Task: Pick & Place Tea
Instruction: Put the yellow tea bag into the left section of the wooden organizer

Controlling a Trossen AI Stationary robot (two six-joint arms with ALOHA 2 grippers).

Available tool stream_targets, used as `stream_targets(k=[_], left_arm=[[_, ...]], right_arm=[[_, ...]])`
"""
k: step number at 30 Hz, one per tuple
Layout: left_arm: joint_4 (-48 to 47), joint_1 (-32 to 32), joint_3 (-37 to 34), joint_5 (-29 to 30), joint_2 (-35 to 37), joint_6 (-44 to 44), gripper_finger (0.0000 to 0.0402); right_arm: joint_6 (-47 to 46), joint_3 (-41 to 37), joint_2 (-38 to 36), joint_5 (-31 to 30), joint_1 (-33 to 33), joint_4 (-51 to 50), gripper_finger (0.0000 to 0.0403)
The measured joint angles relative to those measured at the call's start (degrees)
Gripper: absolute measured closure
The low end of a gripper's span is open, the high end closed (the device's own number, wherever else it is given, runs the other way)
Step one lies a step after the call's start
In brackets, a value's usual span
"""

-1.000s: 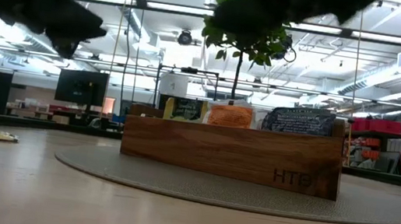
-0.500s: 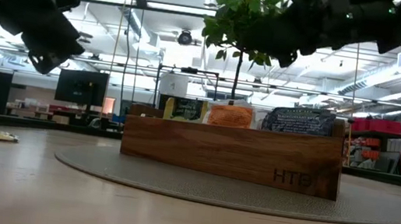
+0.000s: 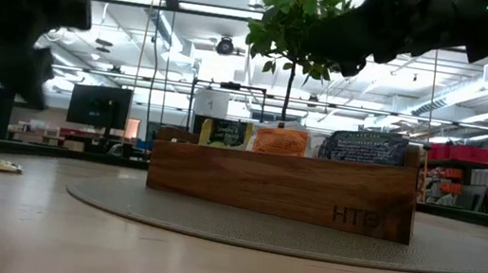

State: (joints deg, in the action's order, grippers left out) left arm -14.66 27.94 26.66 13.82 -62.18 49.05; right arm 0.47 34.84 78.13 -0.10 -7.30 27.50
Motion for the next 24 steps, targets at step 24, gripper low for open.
stream_targets(k=[24], left_arm=[[-4.81,-1.11,2.54,-3.79,-9.85,8.72,0.0285]], right_arm=[[0.19,-1.33,0.0,0.35,-2.3,0.79,0.0259]])
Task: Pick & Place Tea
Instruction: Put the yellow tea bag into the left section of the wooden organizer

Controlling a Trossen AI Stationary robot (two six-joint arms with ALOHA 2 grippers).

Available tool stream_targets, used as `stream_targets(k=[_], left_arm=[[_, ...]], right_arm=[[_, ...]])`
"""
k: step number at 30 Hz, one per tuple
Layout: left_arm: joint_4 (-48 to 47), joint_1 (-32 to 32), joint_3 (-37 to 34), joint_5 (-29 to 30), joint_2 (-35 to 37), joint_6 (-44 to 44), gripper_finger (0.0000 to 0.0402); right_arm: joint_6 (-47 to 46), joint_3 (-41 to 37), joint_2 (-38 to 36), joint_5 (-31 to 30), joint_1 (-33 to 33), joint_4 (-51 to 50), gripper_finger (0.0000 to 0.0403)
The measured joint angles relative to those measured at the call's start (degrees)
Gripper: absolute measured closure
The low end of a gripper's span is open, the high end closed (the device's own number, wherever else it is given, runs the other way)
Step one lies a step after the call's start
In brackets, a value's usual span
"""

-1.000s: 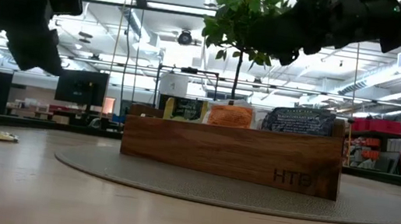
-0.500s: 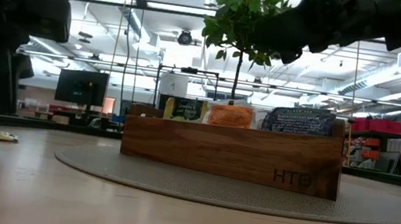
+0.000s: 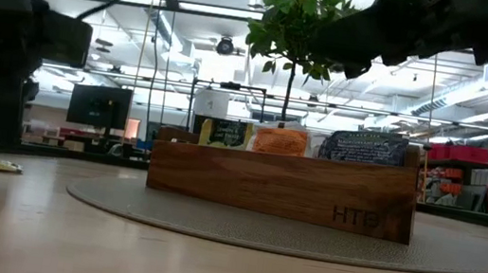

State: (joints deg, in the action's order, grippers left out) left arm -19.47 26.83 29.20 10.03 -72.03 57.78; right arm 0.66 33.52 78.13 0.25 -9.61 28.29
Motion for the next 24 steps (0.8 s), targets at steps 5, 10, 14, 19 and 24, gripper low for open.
stream_targets(k=[5,10,14,19,24], left_arm=[[0.55,-0.04,0.45,-3.02,0.0,-1.74,0.0251],[-1.98,-0.5,0.52,-2.38,-0.62,-2.51,0.0216],[-1.03,-1.18,0.52,-2.61,-3.62,-2.93,0.0201],[-0.08,-1.66,0.99,-3.38,-7.94,-2.8,0.0199],[0.65,-1.38,1.15,-3.03,-9.51,-3.03,0.0221]], right_arm=[[-0.52,-3.84,-0.01,-0.76,0.44,6.63,0.0259],[-2.02,-6.83,0.0,-1.42,0.79,11.71,0.0259],[-2.66,-7.06,0.0,-1.32,0.76,11.87,0.0259],[-1.06,-7.06,0.0,-5.08,0.33,12.15,0.0259],[-1.1,-7.06,0.0,-5.83,0.34,12.1,0.0259]])
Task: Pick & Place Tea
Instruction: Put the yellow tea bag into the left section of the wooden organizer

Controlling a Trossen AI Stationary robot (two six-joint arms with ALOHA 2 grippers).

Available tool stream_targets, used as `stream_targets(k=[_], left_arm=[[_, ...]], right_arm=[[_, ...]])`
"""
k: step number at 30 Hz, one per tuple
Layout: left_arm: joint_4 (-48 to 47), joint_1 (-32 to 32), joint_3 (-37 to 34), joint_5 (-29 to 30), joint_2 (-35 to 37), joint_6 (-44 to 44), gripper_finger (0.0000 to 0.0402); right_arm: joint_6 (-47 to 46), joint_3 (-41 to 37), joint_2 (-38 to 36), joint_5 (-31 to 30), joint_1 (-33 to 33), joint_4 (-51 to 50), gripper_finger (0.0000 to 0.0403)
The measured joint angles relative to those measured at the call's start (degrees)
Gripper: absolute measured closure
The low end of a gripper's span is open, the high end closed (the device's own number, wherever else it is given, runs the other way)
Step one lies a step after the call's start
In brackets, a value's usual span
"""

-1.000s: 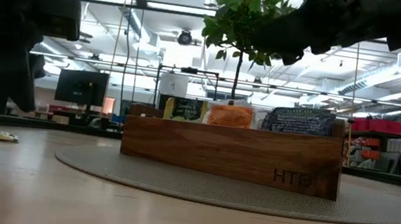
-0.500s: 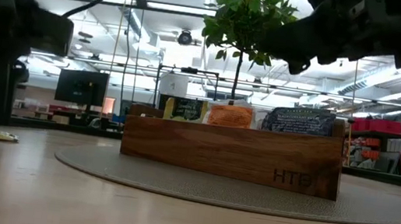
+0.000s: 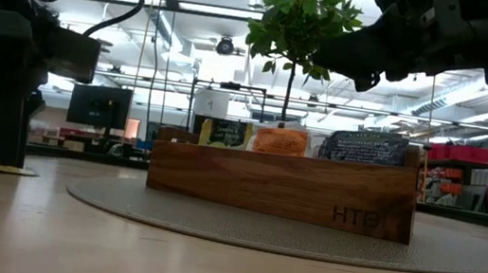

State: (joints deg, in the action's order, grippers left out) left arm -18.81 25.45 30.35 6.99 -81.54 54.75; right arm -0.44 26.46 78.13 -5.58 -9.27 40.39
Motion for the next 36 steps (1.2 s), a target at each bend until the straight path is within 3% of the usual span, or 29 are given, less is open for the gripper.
stream_targets(k=[15,20,31,36], left_arm=[[0.3,0.21,-0.45,3.25,-0.38,-6.41,0.0392],[5.92,0.93,-0.51,2.3,-0.67,-11.95,0.0398],[-6.01,0.96,8.41,4.36,-0.74,-16.22,0.04],[-4.67,1.43,9.79,4.78,-0.65,-13.17,0.0395]], right_arm=[[-1.33,0.0,0.0,-0.02,0.01,-0.05,0.0259],[-2.12,0.0,0.0,-0.04,-0.01,-0.06,0.0259],[-2.28,0.0,0.0,-0.04,0.0,-0.08,0.0259],[-2.28,0.0,0.0,-0.04,0.01,-0.1,0.0259]])
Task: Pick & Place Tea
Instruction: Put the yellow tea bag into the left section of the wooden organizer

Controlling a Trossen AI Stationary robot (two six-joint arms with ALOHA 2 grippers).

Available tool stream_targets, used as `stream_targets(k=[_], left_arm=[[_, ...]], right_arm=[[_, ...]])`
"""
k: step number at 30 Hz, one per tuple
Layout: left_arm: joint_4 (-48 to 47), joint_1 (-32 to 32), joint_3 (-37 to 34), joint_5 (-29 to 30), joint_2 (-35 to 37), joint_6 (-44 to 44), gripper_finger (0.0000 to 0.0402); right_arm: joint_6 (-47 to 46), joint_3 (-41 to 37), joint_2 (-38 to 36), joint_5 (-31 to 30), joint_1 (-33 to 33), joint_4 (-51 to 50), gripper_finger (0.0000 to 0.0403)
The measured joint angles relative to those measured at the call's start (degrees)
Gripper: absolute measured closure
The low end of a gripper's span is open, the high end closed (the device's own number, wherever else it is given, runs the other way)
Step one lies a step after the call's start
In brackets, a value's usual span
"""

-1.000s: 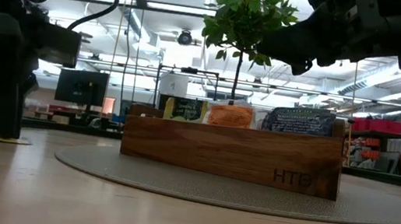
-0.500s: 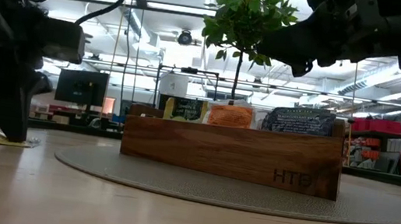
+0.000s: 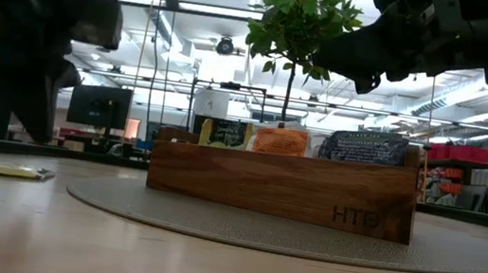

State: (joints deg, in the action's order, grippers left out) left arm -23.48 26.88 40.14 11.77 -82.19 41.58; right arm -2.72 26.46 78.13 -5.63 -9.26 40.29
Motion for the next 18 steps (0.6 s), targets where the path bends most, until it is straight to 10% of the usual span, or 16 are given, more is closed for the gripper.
stream_targets(k=[18], left_arm=[[3.39,2.81,1.09,-3.53,-7.18,1.78,0.0184]], right_arm=[[-1.11,0.02,0.02,0.66,-0.33,-2.42,0.0259]])
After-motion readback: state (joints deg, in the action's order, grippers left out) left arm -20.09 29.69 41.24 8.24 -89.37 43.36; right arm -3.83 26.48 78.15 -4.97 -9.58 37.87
